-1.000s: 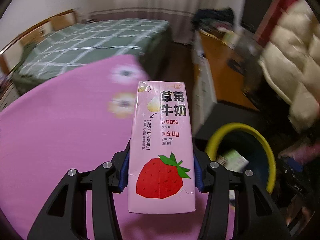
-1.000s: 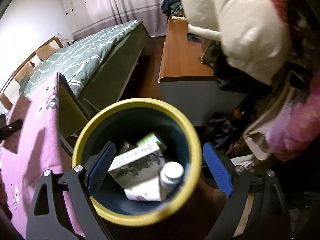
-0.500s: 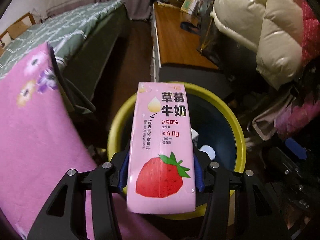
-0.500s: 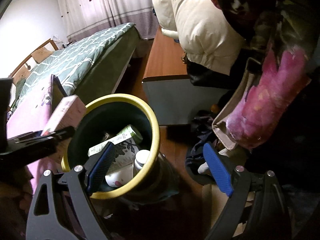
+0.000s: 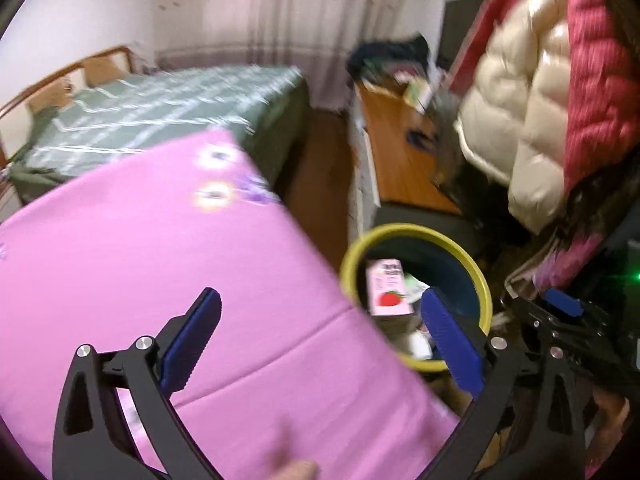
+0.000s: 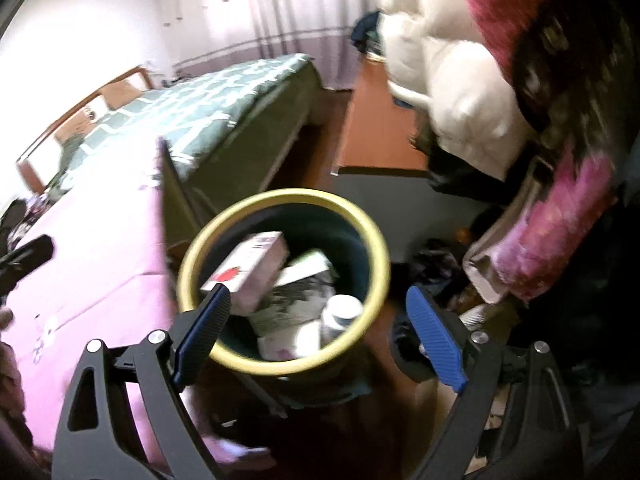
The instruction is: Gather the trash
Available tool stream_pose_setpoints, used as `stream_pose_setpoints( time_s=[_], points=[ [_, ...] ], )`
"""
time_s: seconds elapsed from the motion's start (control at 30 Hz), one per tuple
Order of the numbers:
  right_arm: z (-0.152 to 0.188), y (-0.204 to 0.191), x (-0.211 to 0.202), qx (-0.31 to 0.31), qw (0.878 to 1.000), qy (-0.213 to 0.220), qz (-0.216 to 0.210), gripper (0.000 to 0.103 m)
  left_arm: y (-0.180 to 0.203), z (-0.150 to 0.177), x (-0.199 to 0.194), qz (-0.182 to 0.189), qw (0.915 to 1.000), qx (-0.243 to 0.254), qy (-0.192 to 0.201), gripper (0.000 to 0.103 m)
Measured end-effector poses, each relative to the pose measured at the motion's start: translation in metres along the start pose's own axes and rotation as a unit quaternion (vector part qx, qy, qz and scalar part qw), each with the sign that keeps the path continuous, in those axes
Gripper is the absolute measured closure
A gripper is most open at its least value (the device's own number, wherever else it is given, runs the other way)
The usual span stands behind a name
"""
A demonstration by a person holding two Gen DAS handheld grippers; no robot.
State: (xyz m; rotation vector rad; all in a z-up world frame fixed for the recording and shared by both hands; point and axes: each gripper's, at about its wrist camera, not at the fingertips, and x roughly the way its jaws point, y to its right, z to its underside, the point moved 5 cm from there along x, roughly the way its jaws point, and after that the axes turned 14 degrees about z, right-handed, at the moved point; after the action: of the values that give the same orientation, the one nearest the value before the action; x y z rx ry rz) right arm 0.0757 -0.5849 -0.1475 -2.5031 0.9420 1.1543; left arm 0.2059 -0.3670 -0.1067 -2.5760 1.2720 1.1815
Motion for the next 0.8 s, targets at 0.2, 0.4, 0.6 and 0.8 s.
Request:
stream_pose_setpoints(
  time_s=[0.2,0.4,0.6,0.8],
  points=[
    [0.008,-0.039,-0.044,-0.037,0.998,0.039,-0.036,0.018,-0.047,0.037,-0.107,-0.084,0.9943,-0.023,0.062,0.005],
    [0.020,-0.070,-0.085,-0.071,0.993,0.074,-0.061,0.018,-0.079,0.081,-0.205,-0.154,0.9791,-0.056,0.121,0.005],
    [0.032,-0.097,-0.121,-0.107,0.984,0.113,-0.082,0.015,-0.106,0.129,-0.281,-0.201,0.9582,-0.114,0.168,0.005],
    [0.043,-0.108,-0.136,-0.119,0.981,0.123,-0.091,0.015,-0.109,0.163,-0.307,-0.230,0.9495,-0.123,0.175,0.005]
  ],
)
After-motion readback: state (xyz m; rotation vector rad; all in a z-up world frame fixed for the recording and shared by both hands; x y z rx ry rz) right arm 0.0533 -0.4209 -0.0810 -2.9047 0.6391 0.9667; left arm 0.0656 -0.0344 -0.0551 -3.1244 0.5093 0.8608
